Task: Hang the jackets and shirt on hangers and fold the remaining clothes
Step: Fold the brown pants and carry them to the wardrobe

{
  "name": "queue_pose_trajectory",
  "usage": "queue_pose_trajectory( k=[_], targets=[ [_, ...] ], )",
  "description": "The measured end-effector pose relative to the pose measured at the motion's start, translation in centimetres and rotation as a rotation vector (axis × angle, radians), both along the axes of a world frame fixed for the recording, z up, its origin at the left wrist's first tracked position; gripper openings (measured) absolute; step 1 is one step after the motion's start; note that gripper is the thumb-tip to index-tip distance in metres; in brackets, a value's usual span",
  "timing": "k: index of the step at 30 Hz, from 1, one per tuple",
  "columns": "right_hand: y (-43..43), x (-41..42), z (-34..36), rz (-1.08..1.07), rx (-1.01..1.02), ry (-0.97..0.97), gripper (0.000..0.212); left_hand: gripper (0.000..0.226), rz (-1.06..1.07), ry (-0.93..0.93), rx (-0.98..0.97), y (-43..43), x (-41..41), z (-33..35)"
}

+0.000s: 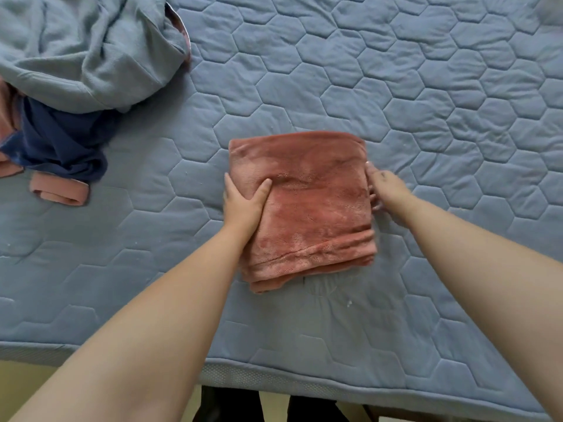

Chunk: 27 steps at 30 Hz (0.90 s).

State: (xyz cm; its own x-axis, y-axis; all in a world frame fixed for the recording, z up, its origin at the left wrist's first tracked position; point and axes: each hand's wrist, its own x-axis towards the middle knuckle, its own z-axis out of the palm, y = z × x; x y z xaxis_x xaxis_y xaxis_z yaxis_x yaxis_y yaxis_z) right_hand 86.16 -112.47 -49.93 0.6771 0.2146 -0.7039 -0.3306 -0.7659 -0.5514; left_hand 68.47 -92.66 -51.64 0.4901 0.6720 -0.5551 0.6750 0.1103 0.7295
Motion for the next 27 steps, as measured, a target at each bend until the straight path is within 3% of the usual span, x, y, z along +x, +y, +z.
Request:
queue_pose_trajectory(
  k=[2,4,7,9,13,20,27],
  targets=[
    [-0.7,-2.4,0.8,-0.171,0.226,0.307,0.05,0.104,0.06,-0.043,-0.24,0.9,-0.7,-0.1],
    [-1.7,-4.6,0.7,-0.158,0.307,0.504,0.051,0.109,0.048,-0.056,-0.436,1.5,-1.4,-0.1],
    [-3.4,-6.9,0.7,-0.217,0.329,0.593,0.064,0.098,-0.028,-0.035,-0.617,1.5,-2.0,0.5],
    [-4.1,-7.7,0.3,-0.263,0.328,0.623,0.056,0.075,-0.064,0.005,-0.719,1.5,-2.4,1.0],
    [-4.7,-8.3,1.7,-0.387,0.386,0.568,0.025,0.053,-0.1,0.05,-0.815,0.6,-2.7,2.4],
    [-7.6,-8.0,5.6,-0.509,0.396,0.491,0.027,0.032,0.029,-0.013,-0.916,-4.2,-1.9,5.8],
    [-11.9,-7.7,16.7,-0.603,0.485,0.237,0.035,0.022,-0.021,-0.151,-0.937,-7.9,1.1,14.6]
  ],
)
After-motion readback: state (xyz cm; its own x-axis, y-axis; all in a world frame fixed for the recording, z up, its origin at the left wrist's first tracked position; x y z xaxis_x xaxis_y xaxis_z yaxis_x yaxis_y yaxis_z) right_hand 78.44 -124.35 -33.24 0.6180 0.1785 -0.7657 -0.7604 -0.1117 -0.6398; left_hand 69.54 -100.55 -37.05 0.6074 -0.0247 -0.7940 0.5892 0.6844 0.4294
